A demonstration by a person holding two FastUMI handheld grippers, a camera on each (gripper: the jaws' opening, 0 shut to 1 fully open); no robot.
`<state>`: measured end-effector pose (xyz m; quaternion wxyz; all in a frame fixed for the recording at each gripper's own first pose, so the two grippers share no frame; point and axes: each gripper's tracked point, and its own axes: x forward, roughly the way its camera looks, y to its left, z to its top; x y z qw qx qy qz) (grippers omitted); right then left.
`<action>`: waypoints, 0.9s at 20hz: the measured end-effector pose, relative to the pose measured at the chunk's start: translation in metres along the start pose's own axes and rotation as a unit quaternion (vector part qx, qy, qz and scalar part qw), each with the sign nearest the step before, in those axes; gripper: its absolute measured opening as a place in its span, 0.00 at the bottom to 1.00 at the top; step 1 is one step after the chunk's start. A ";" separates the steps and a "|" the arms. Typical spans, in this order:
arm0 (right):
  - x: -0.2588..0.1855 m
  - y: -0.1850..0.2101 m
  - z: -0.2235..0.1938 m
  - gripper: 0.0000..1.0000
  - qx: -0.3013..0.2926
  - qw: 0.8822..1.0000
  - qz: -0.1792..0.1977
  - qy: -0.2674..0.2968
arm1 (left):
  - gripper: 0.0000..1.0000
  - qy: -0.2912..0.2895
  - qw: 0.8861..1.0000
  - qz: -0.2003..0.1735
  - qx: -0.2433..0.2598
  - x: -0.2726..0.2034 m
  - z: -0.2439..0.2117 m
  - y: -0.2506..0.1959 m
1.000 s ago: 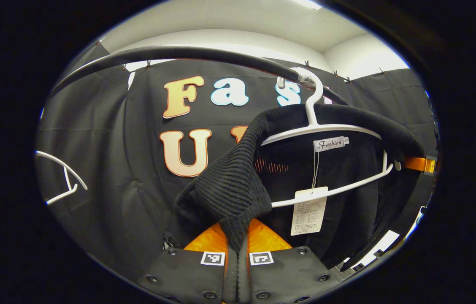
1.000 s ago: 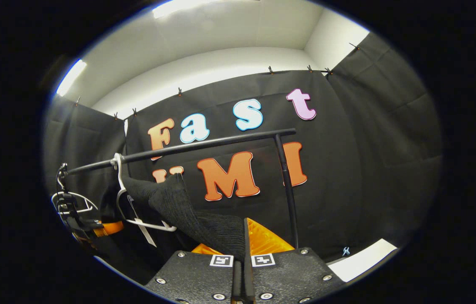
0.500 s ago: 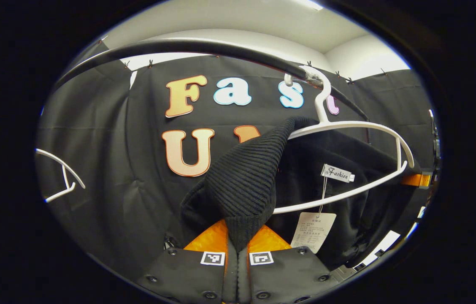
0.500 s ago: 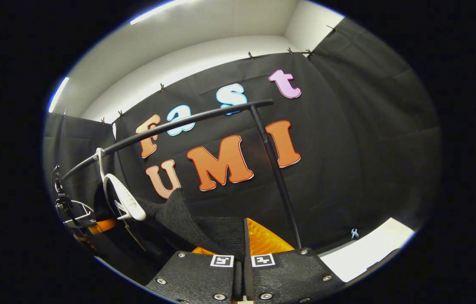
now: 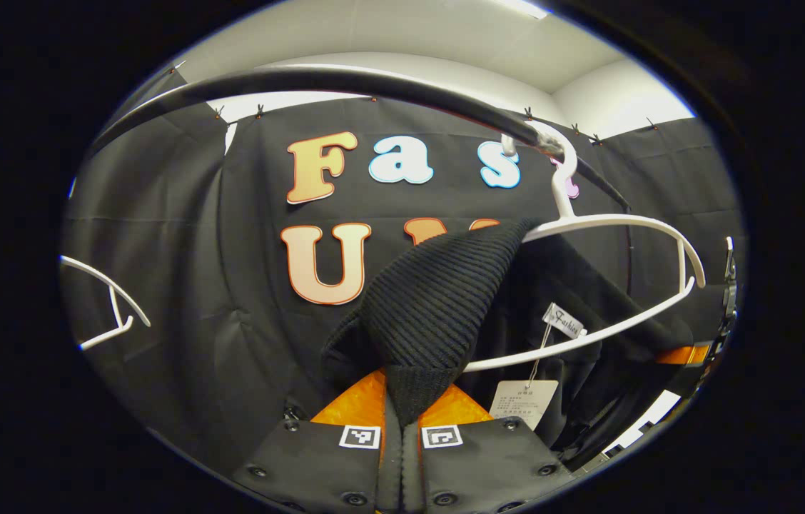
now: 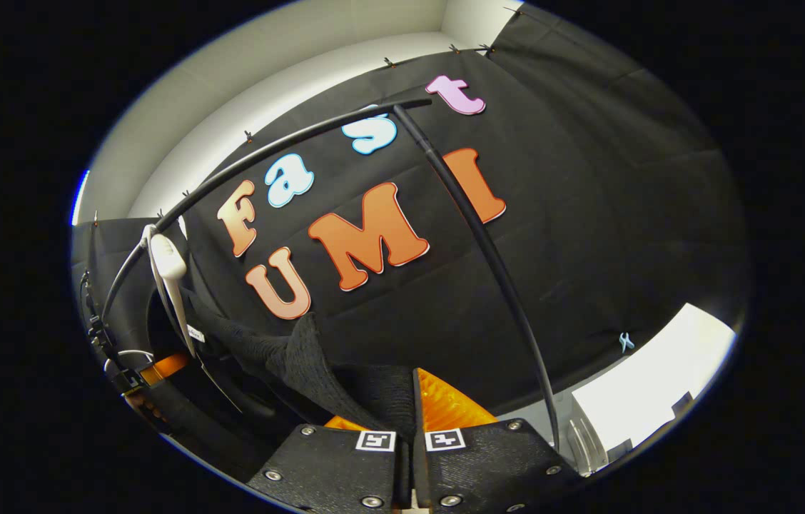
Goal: Grasp the clothes on the hanger with both hands and then place them into the laundry hamper below.
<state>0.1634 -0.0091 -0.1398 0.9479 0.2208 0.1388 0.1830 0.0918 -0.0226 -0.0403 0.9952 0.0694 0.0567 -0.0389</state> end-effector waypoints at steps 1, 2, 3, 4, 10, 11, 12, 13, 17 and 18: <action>0.003 0.001 -0.008 0.01 0.004 1.000 -0.003 0.006 | 0.07 -0.007 1.000 0.004 0.000 -0.001 0.008 0.005; 0.006 0.003 -0.017 0.01 0.008 1.000 -0.004 0.010 | 0.10 -0.014 1.000 0.008 0.003 -0.002 0.015 0.012; 0.009 0.007 -0.023 0.01 0.009 1.000 -0.004 0.014 | 0.04 -0.020 1.000 0.015 0.007 -0.003 0.021 0.021; 0.012 0.010 -0.029 0.01 0.010 1.000 -0.005 0.017 | 0.06 -0.024 0.999 0.020 0.008 -0.002 0.026 0.028; 0.025 0.039 -0.059 0.01 0.019 0.999 0.004 0.034 | 0.09 -0.027 0.999 0.023 -0.006 0.001 0.039 0.058; 0.029 0.042 -0.063 0.01 0.018 0.999 0.005 0.038 | 0.07 -0.034 0.999 0.023 -0.003 0.000 0.045 0.061; 0.031 0.046 -0.068 0.01 0.019 0.999 0.005 0.043 | 0.07 -0.041 0.999 0.026 0.000 0.000 0.051 0.065; 0.034 0.051 -0.072 0.01 0.020 0.999 0.007 0.047 | 0.07 -0.050 0.998 0.030 0.004 0.000 0.059 0.072; 0.041 0.076 -0.091 0.01 0.026 0.998 0.018 0.059 | 0.07 -0.071 0.996 0.048 -0.006 0.002 0.081 0.108; 0.043 0.083 -0.094 0.01 0.027 0.998 0.022 0.060 | 0.06 -0.072 0.996 0.054 -0.011 0.001 0.082 0.117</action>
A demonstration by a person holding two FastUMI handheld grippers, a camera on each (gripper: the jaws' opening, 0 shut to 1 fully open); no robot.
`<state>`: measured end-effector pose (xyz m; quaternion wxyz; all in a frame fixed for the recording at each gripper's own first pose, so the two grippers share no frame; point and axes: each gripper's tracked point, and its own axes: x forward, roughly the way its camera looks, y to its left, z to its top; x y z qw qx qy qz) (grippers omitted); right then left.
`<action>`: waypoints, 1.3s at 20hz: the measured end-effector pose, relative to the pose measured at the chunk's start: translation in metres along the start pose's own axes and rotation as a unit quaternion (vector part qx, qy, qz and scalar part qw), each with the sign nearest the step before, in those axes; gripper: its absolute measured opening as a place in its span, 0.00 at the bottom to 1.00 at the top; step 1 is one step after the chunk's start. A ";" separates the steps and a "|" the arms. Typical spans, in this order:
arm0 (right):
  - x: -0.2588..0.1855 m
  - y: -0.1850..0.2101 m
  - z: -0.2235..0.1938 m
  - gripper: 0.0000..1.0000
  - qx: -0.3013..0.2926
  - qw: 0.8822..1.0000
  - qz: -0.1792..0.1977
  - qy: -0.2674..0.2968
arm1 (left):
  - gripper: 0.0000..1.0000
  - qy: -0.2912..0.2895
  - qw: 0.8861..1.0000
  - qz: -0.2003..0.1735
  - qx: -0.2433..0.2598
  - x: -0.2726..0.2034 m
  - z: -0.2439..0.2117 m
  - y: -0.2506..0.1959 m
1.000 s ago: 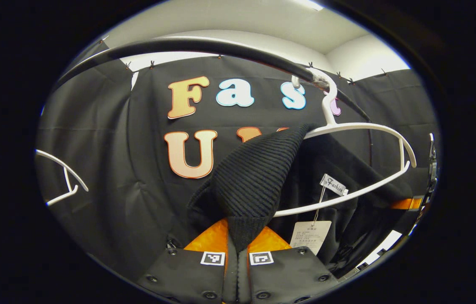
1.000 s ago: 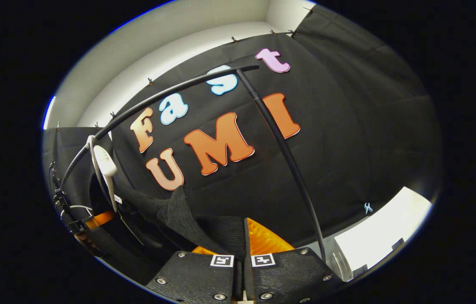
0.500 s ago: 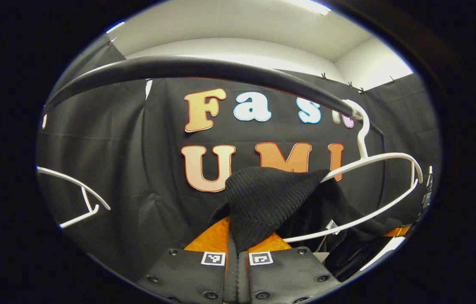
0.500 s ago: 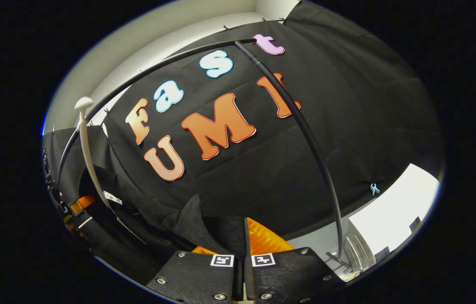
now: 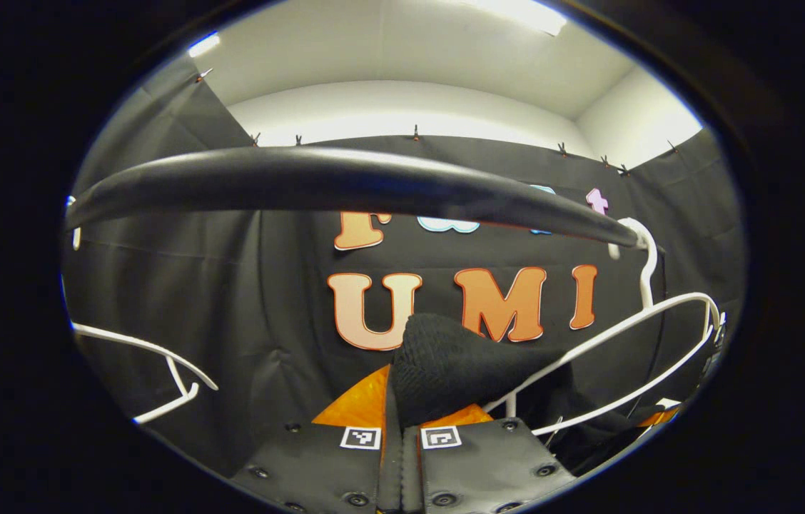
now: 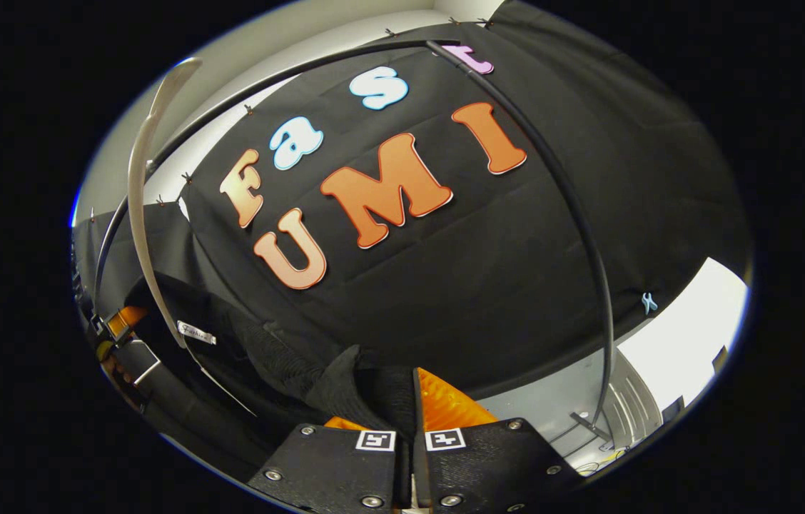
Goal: Grasp the clothes on the hanger with both hands and then place them into the laundry hamper below.
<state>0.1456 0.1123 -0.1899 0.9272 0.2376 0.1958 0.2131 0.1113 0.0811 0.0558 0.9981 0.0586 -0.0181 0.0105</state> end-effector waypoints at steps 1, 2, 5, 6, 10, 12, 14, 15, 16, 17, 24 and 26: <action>0.004 0.005 -0.004 0.01 0.000 1.000 0.003 0.003 | 0.07 0.000 1.000 0.009 0.000 -0.001 -0.002 0.011; 0.007 0.011 -0.008 0.01 0.001 1.000 0.005 0.004 | 0.06 0.001 1.000 0.017 0.001 -0.001 -0.004 0.023; 0.014 0.021 -0.017 0.01 0.012 1.000 0.011 0.013 | 0.06 0.018 0.999 0.038 -0.010 -0.003 -0.022 0.051; 0.015 0.021 -0.022 0.01 0.007 1.000 0.008 0.016 | 0.06 0.026 0.999 0.040 -0.014 -0.003 -0.030 0.057; 0.020 0.022 -0.044 0.01 0.002 1.000 0.000 0.030 | 0.07 0.064 0.997 0.042 -0.012 -0.014 -0.068 0.068; 0.016 0.016 -0.051 0.01 0.010 0.999 -0.008 0.033 | 0.07 0.084 0.996 0.037 -0.017 -0.017 -0.088 0.068; 0.015 0.010 -0.058 0.01 0.015 0.999 -0.017 0.035 | 0.07 0.099 0.994 0.037 -0.013 -0.019 -0.105 0.068; 0.013 0.007 -0.062 0.01 0.015 0.999 -0.022 0.037 | 0.07 0.108 0.994 0.033 -0.011 -0.019 -0.115 0.066; 0.013 0.004 -0.065 0.01 0.014 0.999 -0.027 0.039 | 0.07 0.117 0.993 0.027 -0.013 -0.018 -0.124 0.063; 0.013 0.002 -0.068 0.01 0.013 0.999 -0.032 0.041 | 0.06 0.125 0.992 0.025 -0.017 -0.019 -0.132 0.060; 0.001 -0.017 -0.089 0.01 0.014 0.997 -0.058 0.054 | 0.07 0.184 0.983 0.011 -0.023 -0.041 -0.182 0.048; -0.002 -0.020 -0.096 0.01 0.014 0.996 -0.064 0.060 | 0.07 0.202 0.979 0.005 -0.022 -0.042 -0.203 0.038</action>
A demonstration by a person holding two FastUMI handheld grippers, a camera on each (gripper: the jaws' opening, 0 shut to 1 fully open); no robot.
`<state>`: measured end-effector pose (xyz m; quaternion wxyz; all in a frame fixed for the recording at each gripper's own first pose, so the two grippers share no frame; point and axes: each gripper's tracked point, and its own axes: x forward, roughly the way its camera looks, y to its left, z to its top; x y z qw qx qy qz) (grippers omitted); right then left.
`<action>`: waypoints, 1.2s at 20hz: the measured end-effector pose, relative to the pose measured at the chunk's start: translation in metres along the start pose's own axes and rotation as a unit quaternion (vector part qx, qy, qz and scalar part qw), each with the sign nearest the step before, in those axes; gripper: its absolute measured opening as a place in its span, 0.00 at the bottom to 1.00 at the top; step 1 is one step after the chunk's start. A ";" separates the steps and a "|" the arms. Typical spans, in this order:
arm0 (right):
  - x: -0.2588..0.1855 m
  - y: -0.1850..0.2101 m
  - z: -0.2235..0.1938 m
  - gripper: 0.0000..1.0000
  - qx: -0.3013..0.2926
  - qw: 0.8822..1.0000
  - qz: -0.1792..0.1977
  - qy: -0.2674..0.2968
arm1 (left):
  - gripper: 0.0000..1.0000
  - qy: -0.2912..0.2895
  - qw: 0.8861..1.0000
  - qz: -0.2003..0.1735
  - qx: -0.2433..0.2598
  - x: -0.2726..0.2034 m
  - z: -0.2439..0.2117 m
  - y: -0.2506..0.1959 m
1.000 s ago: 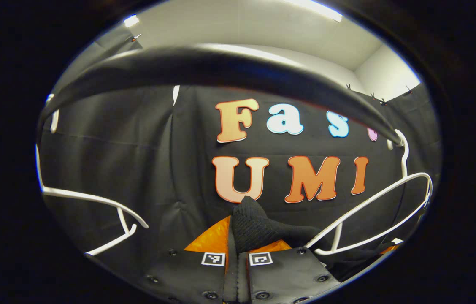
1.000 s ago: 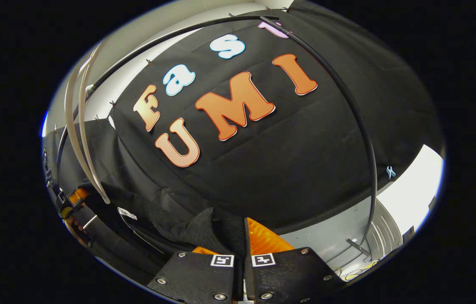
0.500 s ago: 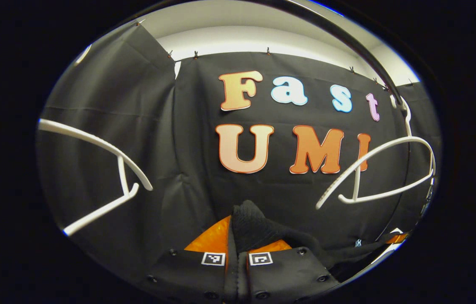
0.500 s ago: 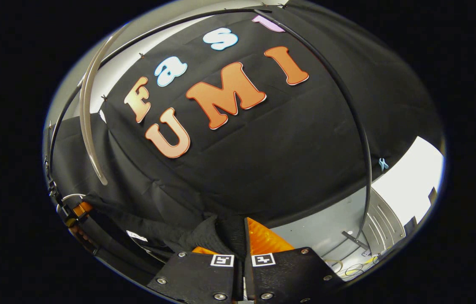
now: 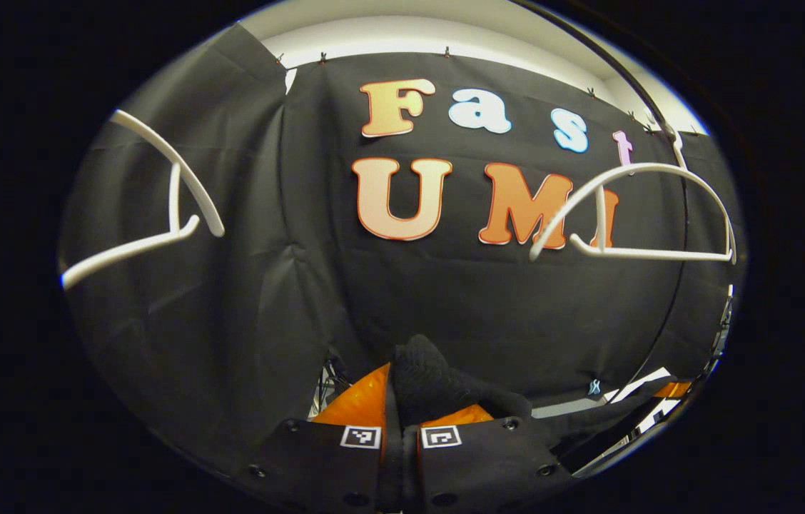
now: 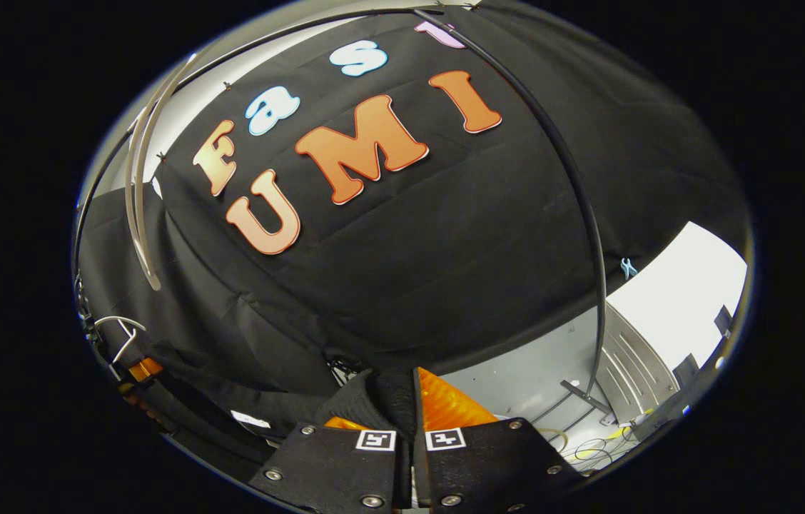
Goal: Grasp the clothes on the hanger with both hands and then place them into the laundry hamper below.
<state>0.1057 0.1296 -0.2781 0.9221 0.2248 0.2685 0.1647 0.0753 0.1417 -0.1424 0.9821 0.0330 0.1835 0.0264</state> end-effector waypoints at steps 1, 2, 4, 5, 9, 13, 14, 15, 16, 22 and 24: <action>-0.001 -0.001 -0.003 0.01 0.001 1.000 -0.002 0.003 | 0.07 0.010 1.000 -0.002 0.001 0.003 -0.009 -0.005; -0.001 -0.003 -0.006 0.01 0.001 1.000 -0.004 0.005 | 0.07 0.019 1.000 -0.006 0.000 0.004 -0.017 -0.010; -0.003 -0.005 -0.012 0.01 0.000 1.000 -0.007 0.010 | 0.06 0.039 0.999 -0.011 0.002 0.003 -0.035 -0.017; -0.004 -0.005 -0.016 0.01 0.000 1.000 -0.008 0.013 | 0.06 0.048 0.999 -0.014 0.003 0.001 -0.043 -0.019; -0.004 -0.009 -0.032 0.01 -0.002 1.000 -0.013 0.028 | 0.07 0.081 0.996 -0.030 0.006 0.000 -0.072 -0.032; -0.002 -0.014 -0.051 0.01 -0.004 0.999 -0.020 0.046 | 0.07 0.111 0.993 -0.050 0.011 0.008 -0.099 -0.054; -0.001 -0.016 -0.055 0.01 -0.005 0.998 -0.023 0.051 | 0.07 0.119 0.991 -0.056 0.013 0.007 -0.107 -0.057; -0.002 -0.019 -0.061 0.01 -0.006 0.998 -0.026 0.056 | 0.07 0.129 0.990 -0.061 0.014 0.006 -0.117 -0.064; -0.001 -0.021 -0.067 0.01 -0.007 0.998 -0.029 0.062 | 0.07 0.139 0.988 -0.067 0.013 0.008 -0.129 -0.069; 0.004 -0.038 -0.103 0.02 -0.008 0.995 -0.049 0.092 | 0.07 0.197 0.975 -0.096 0.024 0.016 -0.180 -0.102; 0.007 -0.044 -0.111 0.02 -0.009 0.993 -0.056 0.102 | 0.05 0.215 0.971 -0.104 0.029 0.019 -0.198 -0.110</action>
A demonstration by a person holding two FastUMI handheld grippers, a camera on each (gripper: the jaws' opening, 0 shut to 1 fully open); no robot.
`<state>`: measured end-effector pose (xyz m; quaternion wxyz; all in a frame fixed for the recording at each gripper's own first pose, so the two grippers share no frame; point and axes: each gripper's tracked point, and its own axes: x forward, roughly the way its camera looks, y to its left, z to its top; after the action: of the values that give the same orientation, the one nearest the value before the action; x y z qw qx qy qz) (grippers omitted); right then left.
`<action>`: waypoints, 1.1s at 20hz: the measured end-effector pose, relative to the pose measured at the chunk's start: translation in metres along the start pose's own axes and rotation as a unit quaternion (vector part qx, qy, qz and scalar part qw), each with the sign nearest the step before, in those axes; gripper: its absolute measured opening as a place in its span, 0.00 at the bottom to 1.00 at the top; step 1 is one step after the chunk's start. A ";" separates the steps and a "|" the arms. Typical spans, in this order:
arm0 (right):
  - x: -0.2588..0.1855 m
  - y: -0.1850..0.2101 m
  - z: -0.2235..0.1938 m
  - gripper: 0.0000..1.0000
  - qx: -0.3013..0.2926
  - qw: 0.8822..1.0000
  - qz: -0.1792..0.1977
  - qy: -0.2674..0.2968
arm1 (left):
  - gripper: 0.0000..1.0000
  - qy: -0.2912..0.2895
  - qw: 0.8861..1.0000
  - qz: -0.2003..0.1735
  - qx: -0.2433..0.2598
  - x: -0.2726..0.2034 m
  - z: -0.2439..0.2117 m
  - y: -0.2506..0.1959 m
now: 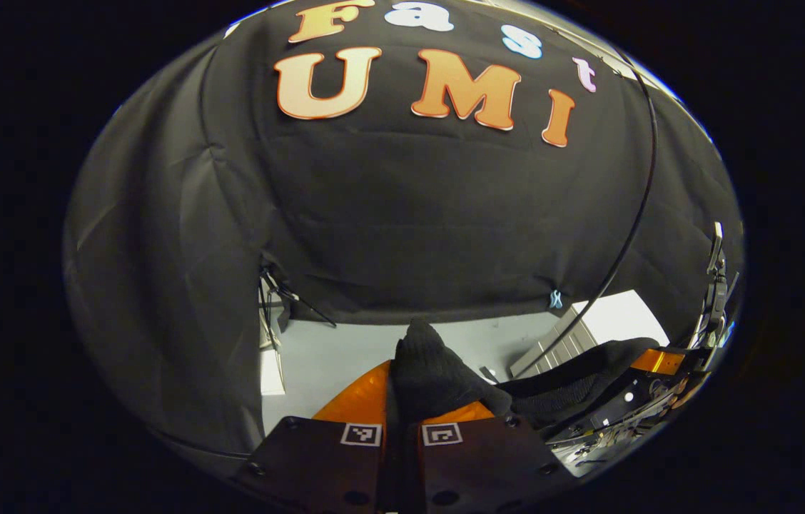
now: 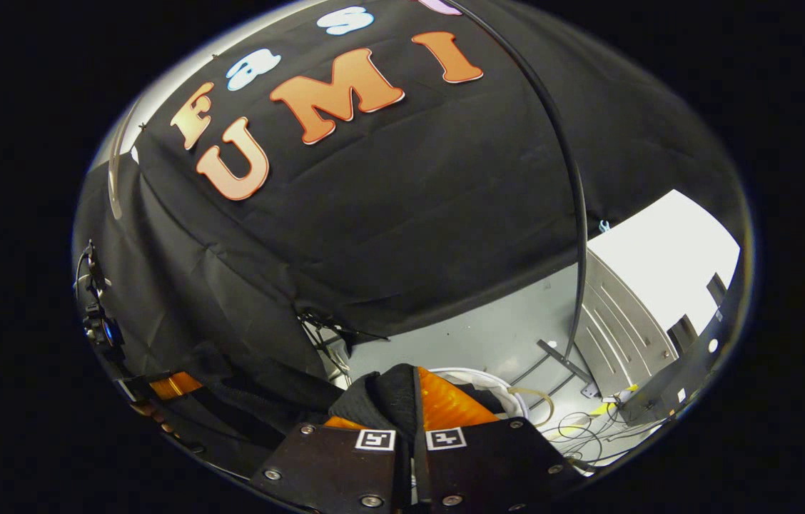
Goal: Grasp the clothes on the hanger with both hands and then place them into the laundry hamper below.
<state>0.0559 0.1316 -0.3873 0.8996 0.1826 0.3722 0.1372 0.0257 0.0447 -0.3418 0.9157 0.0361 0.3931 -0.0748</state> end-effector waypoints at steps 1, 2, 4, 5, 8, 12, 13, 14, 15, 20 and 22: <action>0.003 -0.003 -0.005 0.02 0.000 1.000 -0.004 0.005 | 0.05 0.008 1.000 -0.003 0.003 0.005 -0.005 -0.003; 0.006 -0.006 -0.009 0.02 0.000 1.000 -0.009 0.010 | 0.07 0.017 1.000 -0.006 0.006 0.011 -0.008 -0.006; 0.011 -0.015 -0.020 0.02 0.000 1.000 -0.019 0.020 | 0.05 0.033 0.999 -0.008 0.016 0.025 -0.021 -0.010; 0.015 -0.020 -0.026 0.02 0.000 0.999 -0.025 0.025 | 0.07 0.040 0.999 -0.008 0.023 0.032 -0.026 -0.013; 0.023 -0.033 -0.038 0.02 0.003 0.998 -0.040 0.040 | 0.07 0.062 0.997 -0.011 0.036 0.051 -0.046 -0.019; 0.035 -0.043 -0.065 0.04 0.003 0.996 -0.055 0.065 | 0.07 0.106 0.993 -0.016 0.045 0.073 -0.079 -0.031; 0.038 -0.047 -0.072 0.04 0.001 0.996 -0.059 0.073 | 0.07 0.119 0.991 -0.017 0.052 0.077 -0.092 -0.033; 0.042 -0.051 -0.079 0.03 0.000 0.995 -0.064 0.082 | 0.07 0.130 0.990 -0.015 0.059 0.082 -0.100 -0.033; 0.043 -0.052 -0.086 0.04 0.000 0.994 -0.068 0.090 | 0.07 0.141 0.988 -0.015 0.068 0.088 -0.110 -0.034; 0.051 -0.065 -0.120 0.05 -0.001 0.989 -0.084 0.126 | 0.07 0.187 0.978 -0.011 0.097 0.097 -0.137 -0.038; 0.051 -0.066 -0.126 0.07 0.010 0.987 -0.084 0.135 | 0.07 0.198 0.974 -0.005 0.108 0.098 -0.146 -0.039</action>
<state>0.0074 0.1210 -0.5299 0.8476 0.1393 0.5054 0.0813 -0.0188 0.0144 -0.5137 0.8101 0.1470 0.5562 -0.1133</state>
